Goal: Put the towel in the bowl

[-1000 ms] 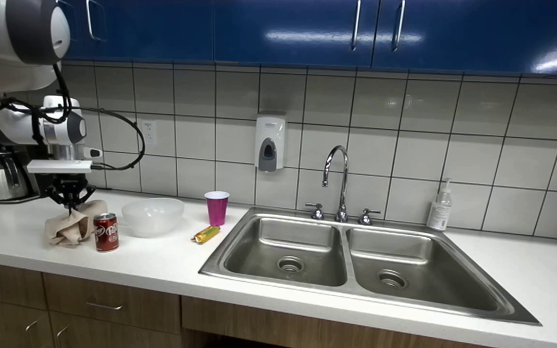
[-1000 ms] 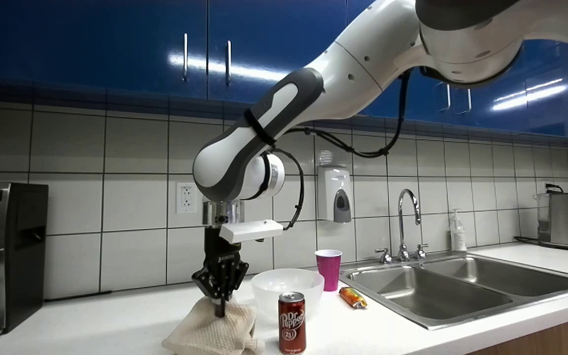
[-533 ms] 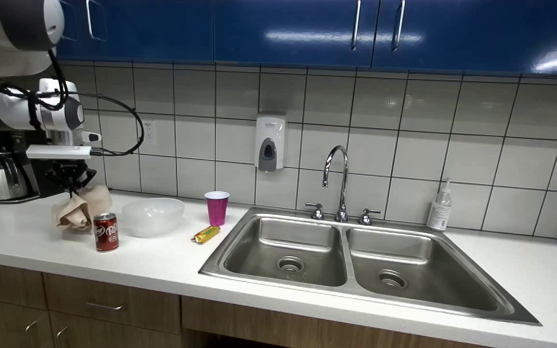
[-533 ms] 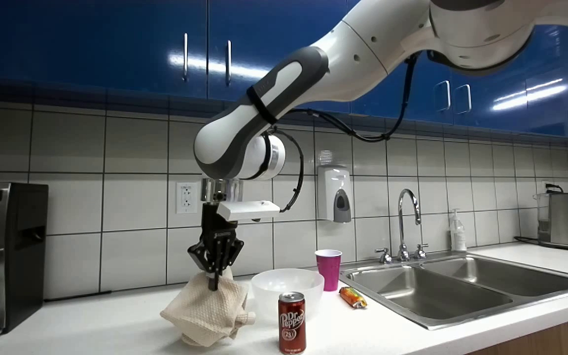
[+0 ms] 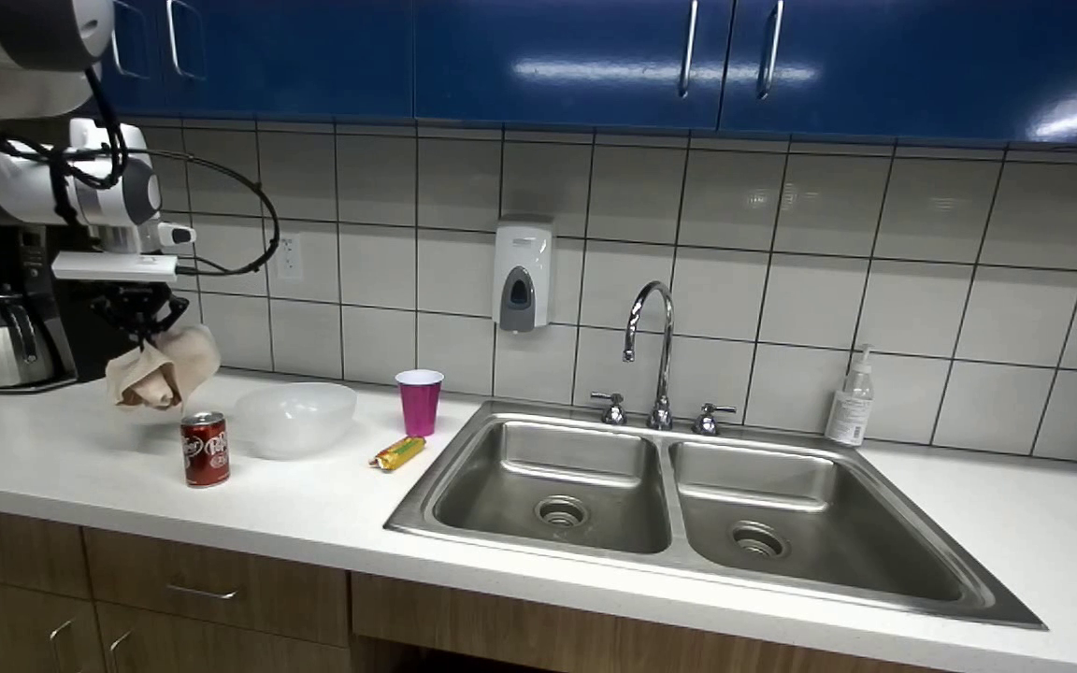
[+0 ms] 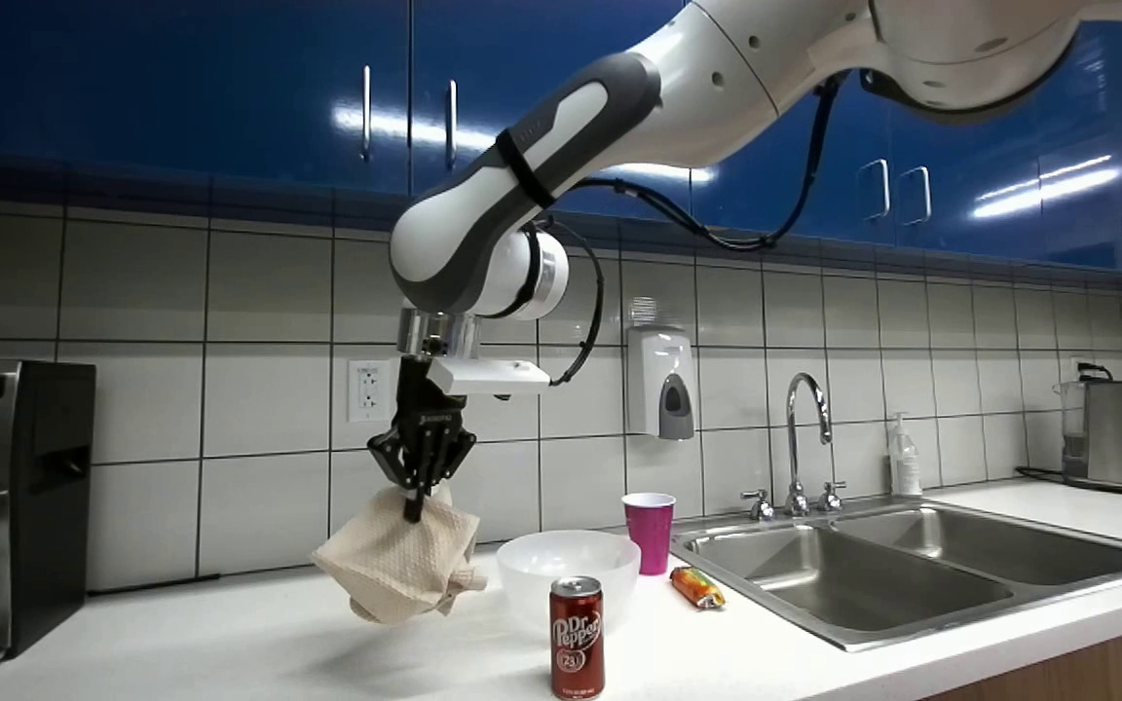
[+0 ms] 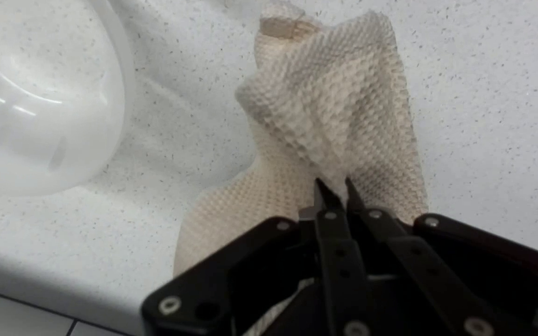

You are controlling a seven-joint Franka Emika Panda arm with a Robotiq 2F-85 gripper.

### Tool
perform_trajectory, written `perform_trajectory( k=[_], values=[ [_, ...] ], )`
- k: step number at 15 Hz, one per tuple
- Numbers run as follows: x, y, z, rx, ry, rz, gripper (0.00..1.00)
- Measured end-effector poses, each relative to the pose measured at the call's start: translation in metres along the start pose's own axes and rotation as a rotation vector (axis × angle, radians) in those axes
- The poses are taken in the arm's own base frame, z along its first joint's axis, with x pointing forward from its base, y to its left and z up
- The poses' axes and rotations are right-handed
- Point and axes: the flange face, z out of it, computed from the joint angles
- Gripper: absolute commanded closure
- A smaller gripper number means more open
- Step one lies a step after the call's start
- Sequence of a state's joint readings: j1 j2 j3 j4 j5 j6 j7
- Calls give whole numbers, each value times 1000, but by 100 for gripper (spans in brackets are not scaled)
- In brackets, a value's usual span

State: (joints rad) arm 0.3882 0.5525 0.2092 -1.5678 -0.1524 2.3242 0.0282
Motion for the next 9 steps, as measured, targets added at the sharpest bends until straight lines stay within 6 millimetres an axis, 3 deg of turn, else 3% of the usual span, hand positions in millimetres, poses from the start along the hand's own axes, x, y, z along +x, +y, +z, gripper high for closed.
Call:
perform_trajectory(
  k=[9],
  values=[
    [2, 45, -39, -37, 95, 59, 99]
  ],
)
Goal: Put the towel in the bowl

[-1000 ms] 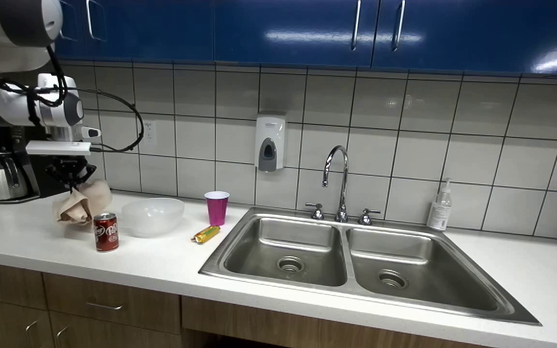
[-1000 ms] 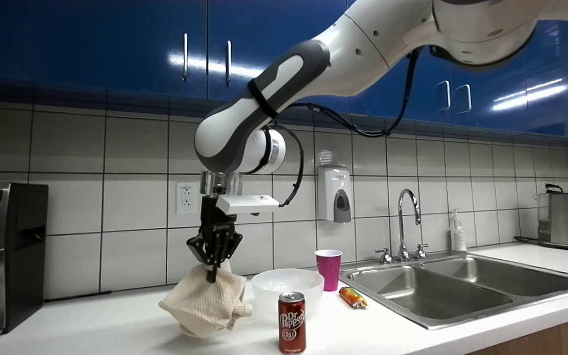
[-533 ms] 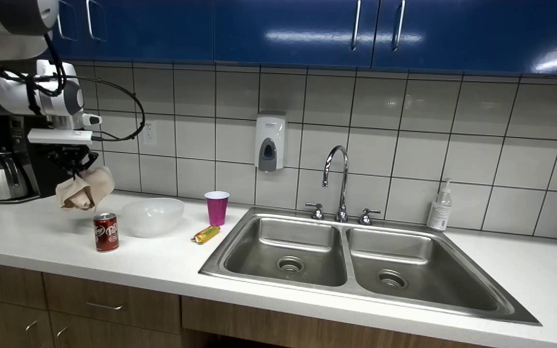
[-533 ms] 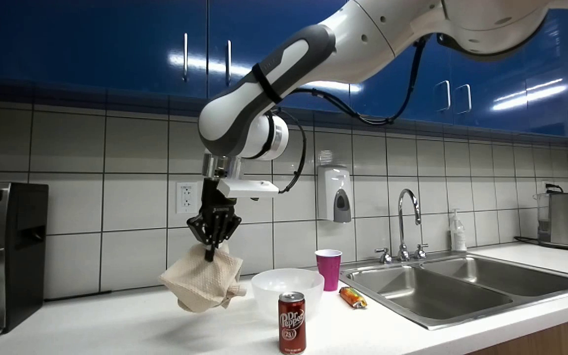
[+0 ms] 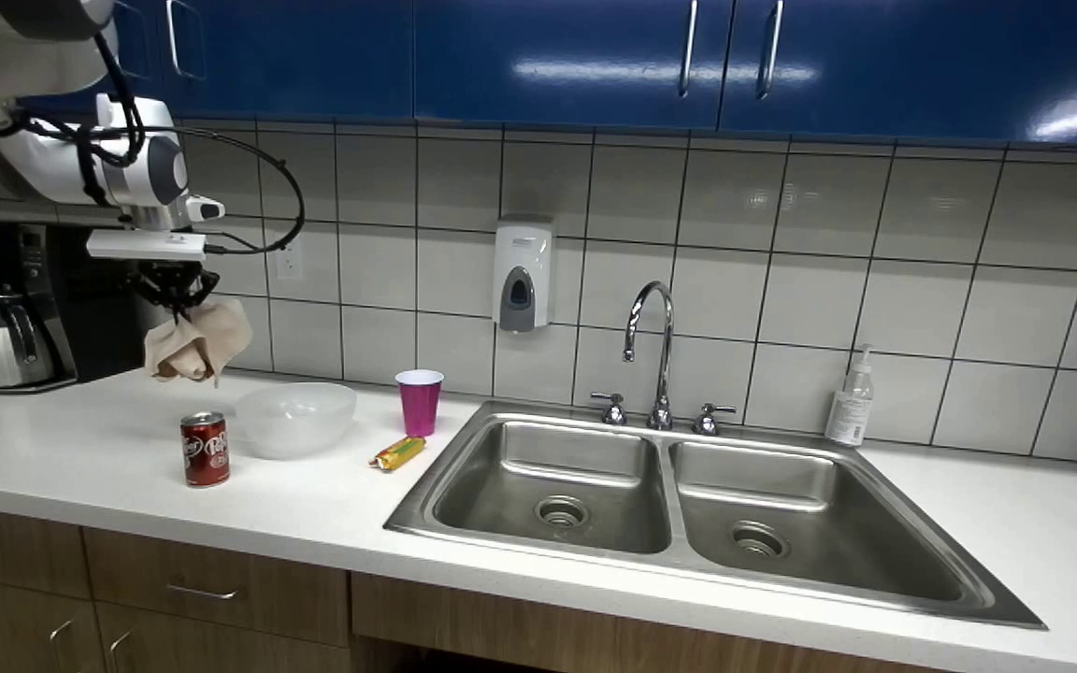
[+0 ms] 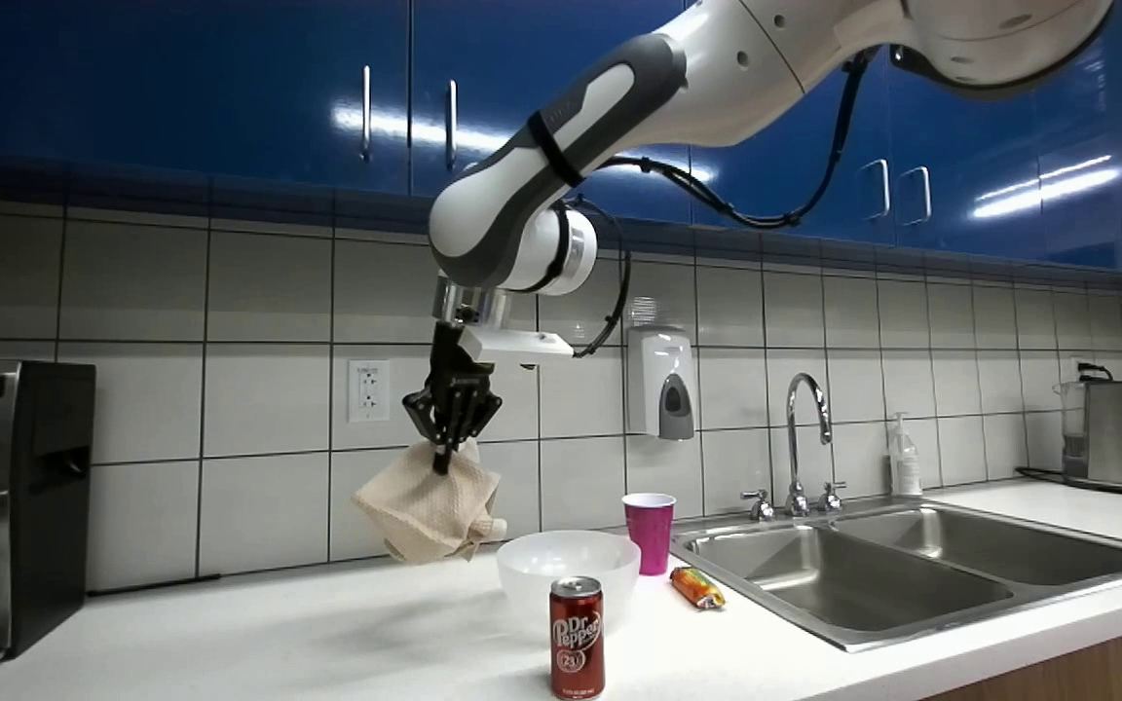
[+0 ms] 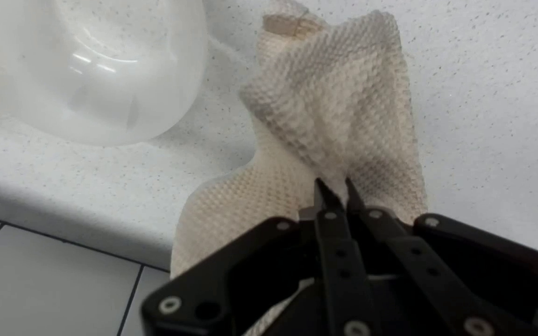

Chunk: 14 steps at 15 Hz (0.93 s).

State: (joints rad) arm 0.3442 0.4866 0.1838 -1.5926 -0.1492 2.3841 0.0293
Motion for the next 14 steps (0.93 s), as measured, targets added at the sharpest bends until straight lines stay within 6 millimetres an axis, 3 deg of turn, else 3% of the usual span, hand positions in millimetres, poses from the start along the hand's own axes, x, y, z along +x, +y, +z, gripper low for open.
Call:
perform_trajectory(
  k=[5, 14],
  values=[
    [-8, 28, -14, -26, 20, 36, 99],
    [-36, 63, -17, -64, 0, 111, 99]
  ],
)
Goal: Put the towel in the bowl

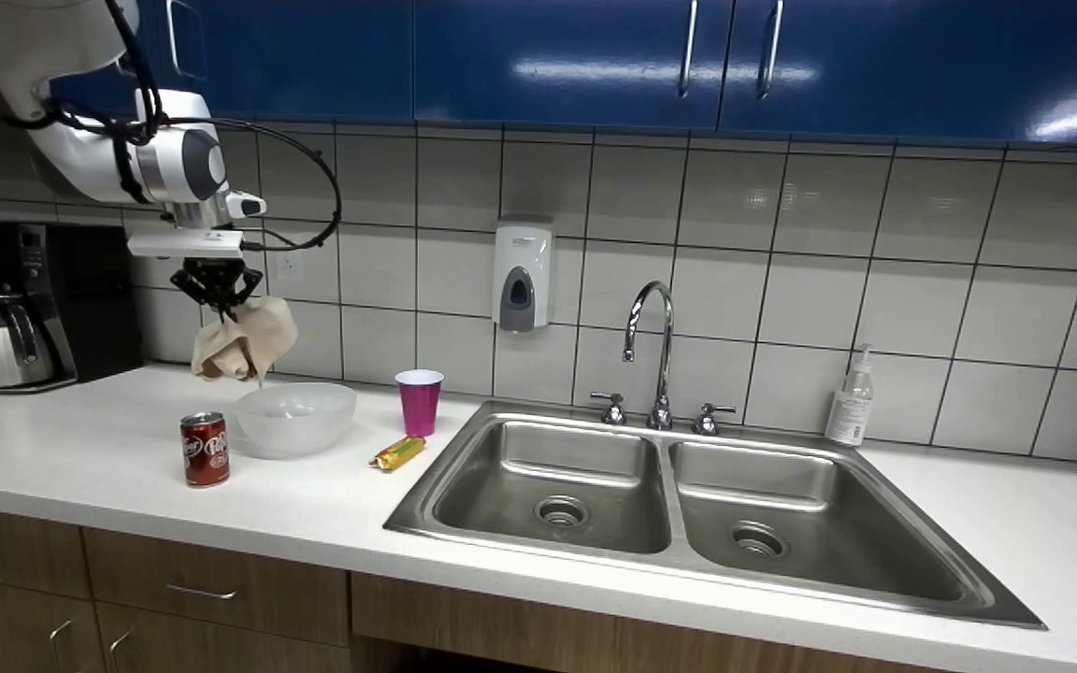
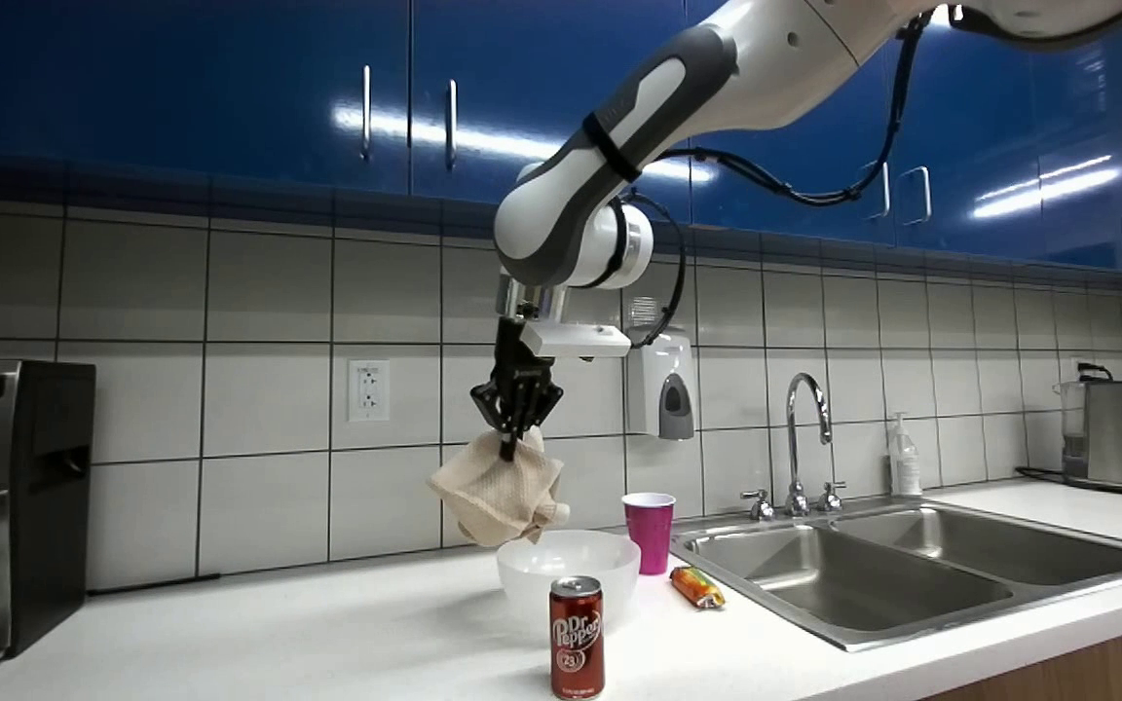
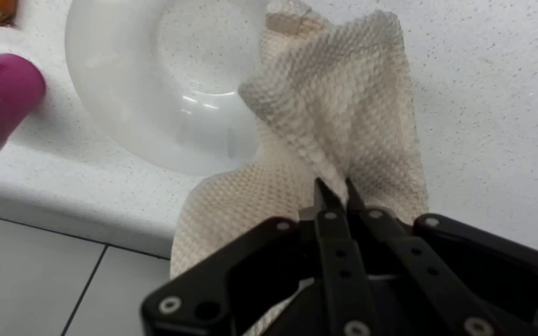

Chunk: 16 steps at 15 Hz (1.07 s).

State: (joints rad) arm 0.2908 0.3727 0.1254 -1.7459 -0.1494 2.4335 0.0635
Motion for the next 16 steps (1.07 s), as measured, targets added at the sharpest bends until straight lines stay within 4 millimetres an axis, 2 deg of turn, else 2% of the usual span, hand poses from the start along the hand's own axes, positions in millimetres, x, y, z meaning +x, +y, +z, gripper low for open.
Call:
perform_trajectory(
  k=[6, 16],
  values=[
    [-19, 28, -1, -26, -23, 60, 99],
    [-45, 37, 21, -40, -63, 126, 99]
  ],
)
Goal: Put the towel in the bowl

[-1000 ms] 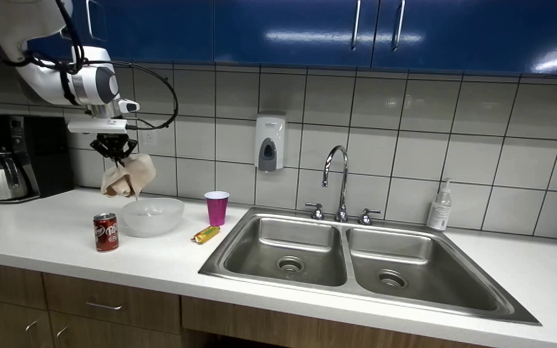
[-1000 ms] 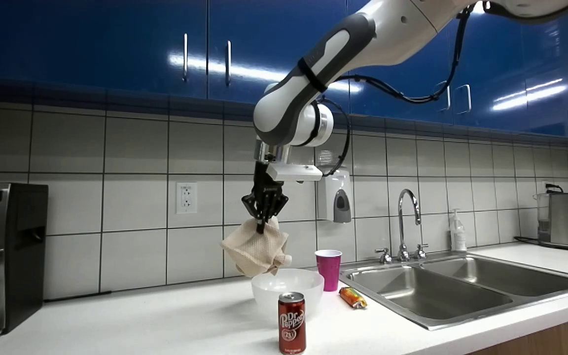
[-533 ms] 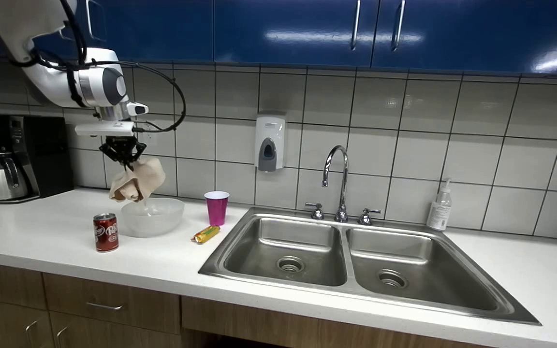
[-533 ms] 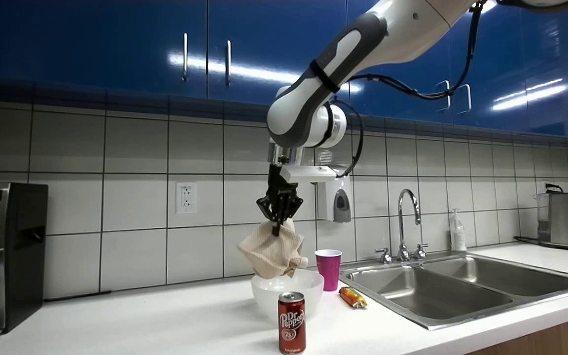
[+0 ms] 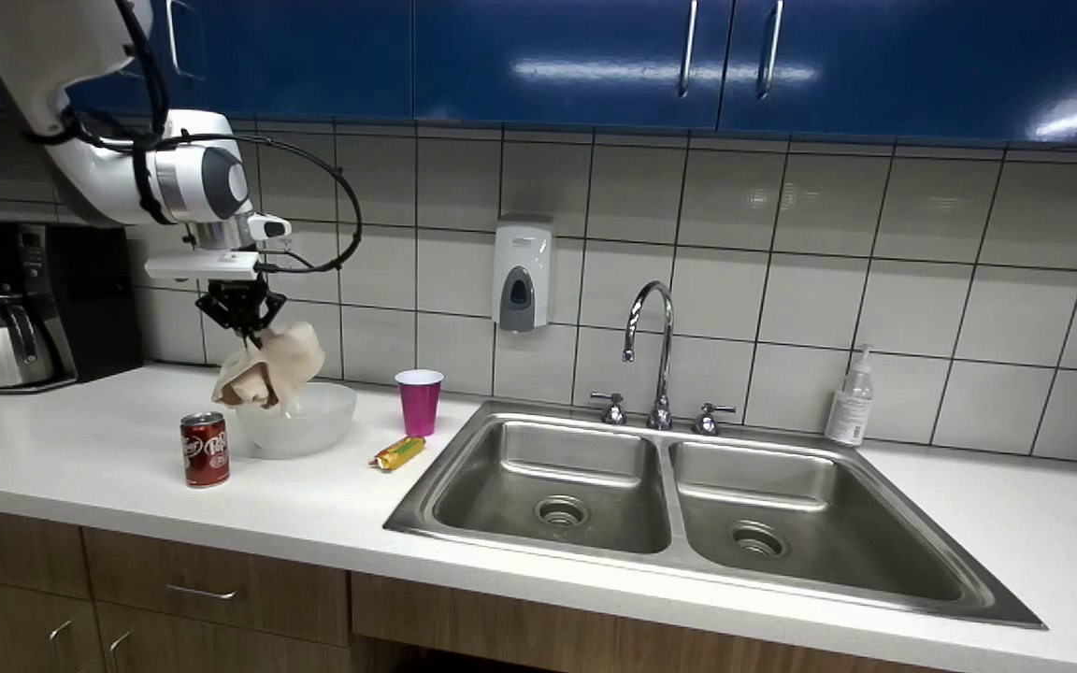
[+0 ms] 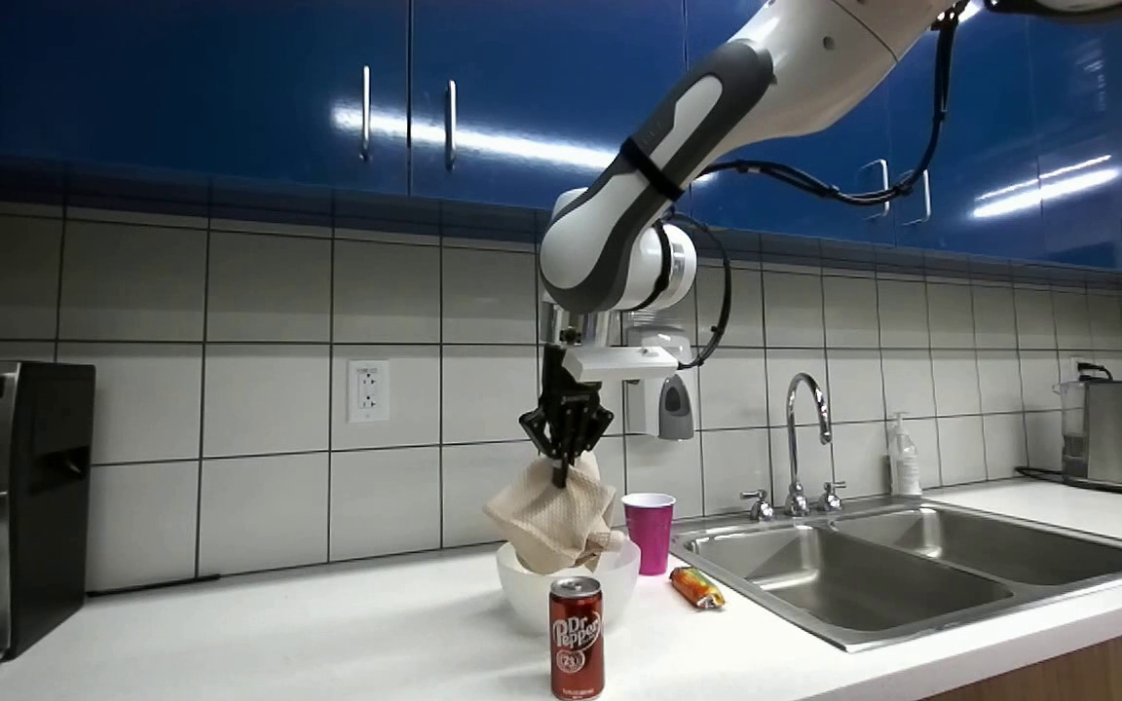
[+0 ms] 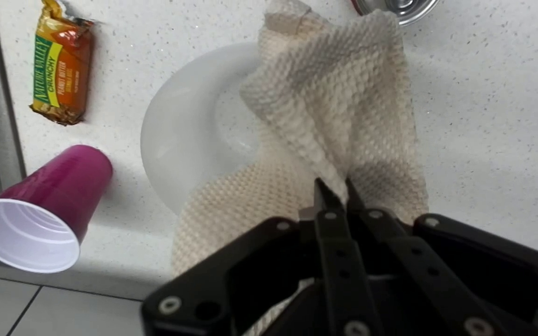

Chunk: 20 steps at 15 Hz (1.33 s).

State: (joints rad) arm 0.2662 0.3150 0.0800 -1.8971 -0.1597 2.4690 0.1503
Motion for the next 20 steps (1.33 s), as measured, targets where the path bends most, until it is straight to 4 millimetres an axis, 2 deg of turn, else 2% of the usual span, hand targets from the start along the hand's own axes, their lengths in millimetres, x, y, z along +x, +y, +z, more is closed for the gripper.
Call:
perform_trajectory(
  k=[6, 13, 14, 15, 17, 20],
  values=[
    [-1, 15, 15, -24, 39, 90, 99],
    [-6, 13, 41, -23, 16, 126, 99],
    [-7, 12, 44, -22, 14, 128, 91],
    [-8, 11, 46, -22, 11, 130, 69],
    [-9, 10, 51, -22, 4, 138, 64],
    [-10, 10, 54, -23, 0, 146, 44]
  ],
)
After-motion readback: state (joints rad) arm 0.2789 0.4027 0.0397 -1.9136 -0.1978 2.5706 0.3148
